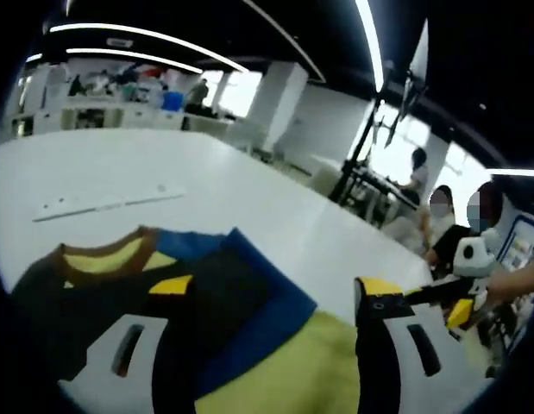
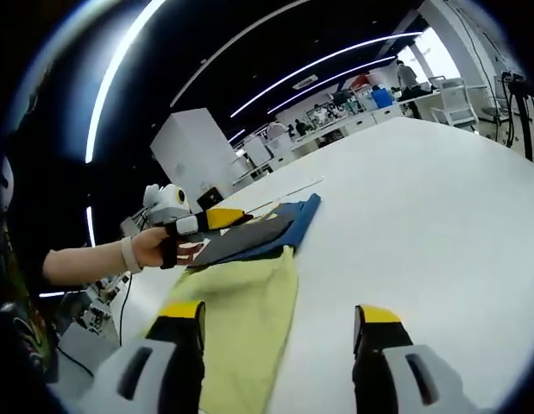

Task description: Fold the garment on the visible template until the final outline fits inside the template.

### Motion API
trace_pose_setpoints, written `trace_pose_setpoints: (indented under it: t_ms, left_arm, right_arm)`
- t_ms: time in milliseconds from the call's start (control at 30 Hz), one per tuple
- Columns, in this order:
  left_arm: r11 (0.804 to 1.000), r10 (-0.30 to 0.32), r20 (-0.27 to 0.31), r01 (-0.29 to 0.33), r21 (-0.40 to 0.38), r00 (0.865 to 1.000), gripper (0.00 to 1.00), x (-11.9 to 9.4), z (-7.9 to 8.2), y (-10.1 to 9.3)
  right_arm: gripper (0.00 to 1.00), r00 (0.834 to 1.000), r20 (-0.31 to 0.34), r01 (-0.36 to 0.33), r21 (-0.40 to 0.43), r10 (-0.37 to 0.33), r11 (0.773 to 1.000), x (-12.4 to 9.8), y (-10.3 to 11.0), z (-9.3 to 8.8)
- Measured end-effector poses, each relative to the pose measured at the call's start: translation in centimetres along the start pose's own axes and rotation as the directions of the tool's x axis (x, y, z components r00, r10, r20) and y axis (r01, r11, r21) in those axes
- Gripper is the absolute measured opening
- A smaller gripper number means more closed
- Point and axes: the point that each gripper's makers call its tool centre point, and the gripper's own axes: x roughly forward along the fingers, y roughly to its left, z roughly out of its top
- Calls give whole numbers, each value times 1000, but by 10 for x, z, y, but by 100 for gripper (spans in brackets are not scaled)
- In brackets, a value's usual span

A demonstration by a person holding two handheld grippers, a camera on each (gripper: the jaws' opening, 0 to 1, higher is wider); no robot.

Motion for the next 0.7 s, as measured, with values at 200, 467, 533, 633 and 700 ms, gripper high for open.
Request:
trace_pose_setpoints:
  t_ms: [200,467,533,633,700]
  left_arm:
    - [999,40,-1,-40,6,999,70,-34,-5,13]
    - [992,126,26,-126,-9,992,68,-94,-9,37]
    - [989,147,23,-147,0,989,68,-107,-12,42]
    - [984,176,31,-176,-7,984,68,-130,-14,50]
    - [980,199,36,-199,-15,979,68,-142,-16,56]
  right_arm:
    - [71,1000,-12,-15,-33,15,999,3,4,7]
    - [72,999,-14,-41,-60,40,997,9,14,15]
    - [72,999,-18,-46,-68,45,997,11,16,16]
    - [72,998,-23,-57,-79,55,995,13,22,17]
    - [72,998,-33,-62,-89,59,994,15,25,17]
